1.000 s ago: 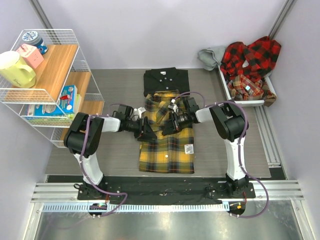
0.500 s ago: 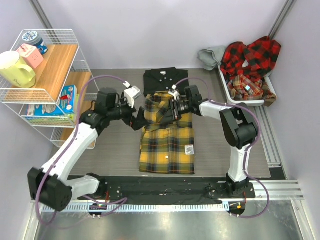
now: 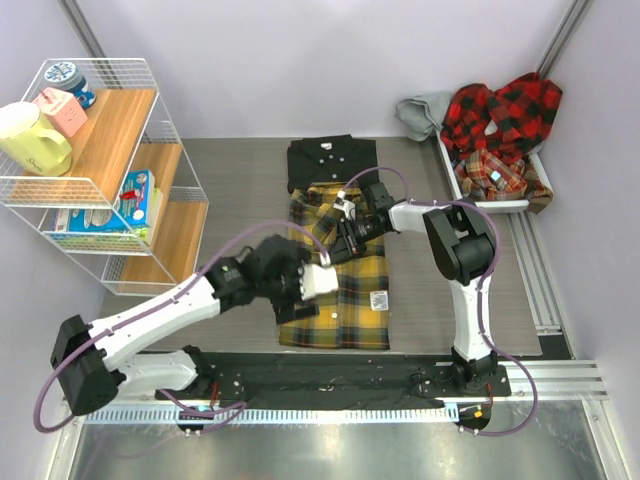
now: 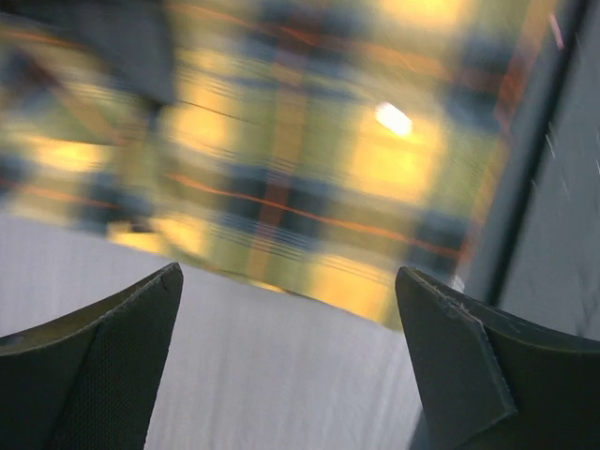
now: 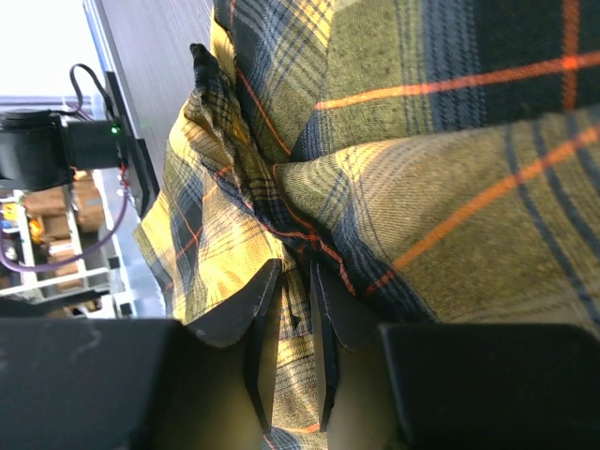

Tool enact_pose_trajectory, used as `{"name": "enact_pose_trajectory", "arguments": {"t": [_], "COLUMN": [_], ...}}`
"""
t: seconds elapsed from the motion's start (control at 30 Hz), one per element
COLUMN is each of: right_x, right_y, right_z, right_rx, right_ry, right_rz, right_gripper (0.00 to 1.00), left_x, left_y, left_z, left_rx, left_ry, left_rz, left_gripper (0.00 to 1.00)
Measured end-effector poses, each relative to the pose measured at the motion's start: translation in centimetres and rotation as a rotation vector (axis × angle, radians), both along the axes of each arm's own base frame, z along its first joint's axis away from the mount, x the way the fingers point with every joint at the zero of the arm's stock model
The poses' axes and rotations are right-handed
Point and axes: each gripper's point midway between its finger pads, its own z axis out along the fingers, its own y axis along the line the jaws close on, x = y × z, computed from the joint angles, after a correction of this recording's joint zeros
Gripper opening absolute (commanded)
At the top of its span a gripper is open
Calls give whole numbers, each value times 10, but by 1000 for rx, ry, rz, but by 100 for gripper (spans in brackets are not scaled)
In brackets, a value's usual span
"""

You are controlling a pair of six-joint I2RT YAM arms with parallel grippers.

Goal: Fold and stack the long sleeve shirts
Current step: Fold the shirt

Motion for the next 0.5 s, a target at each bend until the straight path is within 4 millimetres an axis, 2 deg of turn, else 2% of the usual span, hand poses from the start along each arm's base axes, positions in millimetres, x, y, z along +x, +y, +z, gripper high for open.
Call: {"name": "enact_pose_trajectory", "arguments": {"t": [0.13,0.23,0.4,0.5], "right_x": [1,0,0,0], "right_y": [0,0,0,0], "right_z": [-1,-2,-2,-2], "right_rx": [-3,1,4,4], "right_ry": [-24,-25,-22,-23], "right_rz": [18,23,23,22], "right_gripper": [24,23,23,23], "left_x": [-38,-52,-77,-92], "left_y": [-3,-13,-41,-49], "left_z": [-40,-55,-77,-88], "left_rx": [136,186,232,243], "left_ry": [-51,-135,-250,-282], "left_rz": [-155,-235,-367,-420], "left_gripper": [77,69,65,61]}}
